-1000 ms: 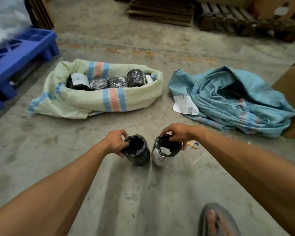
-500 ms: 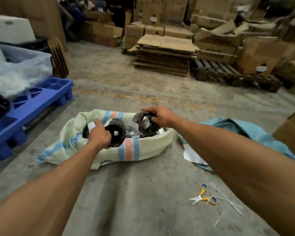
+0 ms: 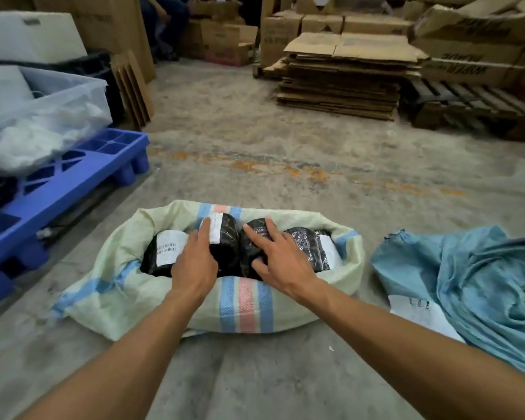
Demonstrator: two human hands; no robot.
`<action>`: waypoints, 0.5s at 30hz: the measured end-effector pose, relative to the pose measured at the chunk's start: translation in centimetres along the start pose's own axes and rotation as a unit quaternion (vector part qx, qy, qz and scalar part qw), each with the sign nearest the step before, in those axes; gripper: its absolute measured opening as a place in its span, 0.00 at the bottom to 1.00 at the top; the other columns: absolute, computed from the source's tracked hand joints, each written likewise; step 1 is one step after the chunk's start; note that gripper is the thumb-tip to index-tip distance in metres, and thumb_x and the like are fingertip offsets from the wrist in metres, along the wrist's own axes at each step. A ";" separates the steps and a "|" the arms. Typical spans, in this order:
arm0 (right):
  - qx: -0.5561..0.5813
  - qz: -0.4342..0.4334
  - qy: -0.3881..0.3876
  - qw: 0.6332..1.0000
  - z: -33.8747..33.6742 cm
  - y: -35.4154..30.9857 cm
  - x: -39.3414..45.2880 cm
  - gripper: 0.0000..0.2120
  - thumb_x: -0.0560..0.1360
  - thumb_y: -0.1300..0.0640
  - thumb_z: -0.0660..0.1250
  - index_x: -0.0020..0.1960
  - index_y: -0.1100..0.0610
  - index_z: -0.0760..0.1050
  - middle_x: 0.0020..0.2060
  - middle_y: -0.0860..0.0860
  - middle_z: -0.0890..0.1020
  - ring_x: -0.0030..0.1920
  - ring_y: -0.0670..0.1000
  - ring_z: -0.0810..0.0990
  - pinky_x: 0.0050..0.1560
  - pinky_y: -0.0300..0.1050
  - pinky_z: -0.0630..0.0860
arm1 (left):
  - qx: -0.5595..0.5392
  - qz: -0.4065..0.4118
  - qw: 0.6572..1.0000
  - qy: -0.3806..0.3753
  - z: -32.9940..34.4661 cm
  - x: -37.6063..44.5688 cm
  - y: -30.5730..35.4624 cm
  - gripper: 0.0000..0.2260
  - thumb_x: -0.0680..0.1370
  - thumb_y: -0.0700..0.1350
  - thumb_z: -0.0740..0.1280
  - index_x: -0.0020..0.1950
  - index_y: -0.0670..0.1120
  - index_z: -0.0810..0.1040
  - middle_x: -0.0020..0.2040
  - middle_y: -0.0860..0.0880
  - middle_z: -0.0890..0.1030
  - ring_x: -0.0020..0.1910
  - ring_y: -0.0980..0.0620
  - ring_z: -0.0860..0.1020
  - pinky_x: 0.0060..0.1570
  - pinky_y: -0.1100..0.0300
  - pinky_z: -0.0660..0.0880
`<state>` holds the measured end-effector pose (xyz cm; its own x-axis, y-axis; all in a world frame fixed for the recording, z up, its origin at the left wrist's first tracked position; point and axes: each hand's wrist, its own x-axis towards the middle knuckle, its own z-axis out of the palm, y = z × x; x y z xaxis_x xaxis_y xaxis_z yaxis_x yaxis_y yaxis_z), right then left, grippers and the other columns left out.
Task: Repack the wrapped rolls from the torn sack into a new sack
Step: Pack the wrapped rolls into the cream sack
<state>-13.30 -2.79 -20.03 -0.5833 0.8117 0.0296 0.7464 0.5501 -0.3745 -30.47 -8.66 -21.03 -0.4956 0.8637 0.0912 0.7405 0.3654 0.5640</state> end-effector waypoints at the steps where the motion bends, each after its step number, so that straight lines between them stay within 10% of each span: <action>1: -0.005 -0.015 -0.005 1.000 -0.3 0.4 0.0 0.36 0.75 0.49 0.60 0.78 0.35 0.49 0.80 0.52 0.49 0.73 0.62 0.60 0.66 0.60 0.71 | -0.010 0.018 1.000 0.001 0.2 -0.3 -0.4 0.32 0.77 0.34 0.56 0.80 0.52 0.54 0.75 0.46 0.66 0.70 0.43 0.69 0.66 0.46 0.68; 7: 0.069 -0.023 -0.046 0.996 -1.1 1.1 0.0 0.28 0.79 0.35 0.54 0.76 0.32 0.49 0.80 0.51 0.47 0.79 0.59 0.48 0.76 0.62 0.48 | 0.061 0.036 0.996 -0.049 -0.6 -1.0 -0.7 0.35 0.75 0.42 0.61 0.80 0.47 0.50 0.77 0.45 0.61 0.70 0.40 0.66 0.66 0.44 0.67; 11: 0.173 0.040 0.108 0.978 -2.2 2.4 0.2 0.23 0.80 0.38 0.52 0.74 0.40 0.64 0.71 0.51 0.69 0.71 0.55 0.66 0.72 0.59 0.60 | 0.060 0.070 0.996 0.008 -3.1 -0.6 0.6 0.31 0.71 0.48 0.57 0.76 0.48 0.63 0.74 0.46 0.66 0.67 0.41 0.68 0.66 0.45 0.67; 15: 0.048 0.155 0.204 0.965 -4.0 5.5 0.2 0.19 0.79 0.44 0.59 0.67 0.49 0.71 0.61 0.54 0.74 0.63 0.55 0.69 0.64 0.55 0.63 | 0.092 0.006 0.994 0.059 -4.7 0.7 0.6 0.22 0.78 0.50 0.60 0.72 0.52 0.70 0.72 0.45 0.67 0.70 0.42 0.65 0.67 0.42 0.63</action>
<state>-7.98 1.18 -18.34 -0.1475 0.9548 0.2581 0.8207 0.2637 -0.5068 -32.52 -9.42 -16.79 -0.5282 0.8254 0.1993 0.8116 0.4218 0.4042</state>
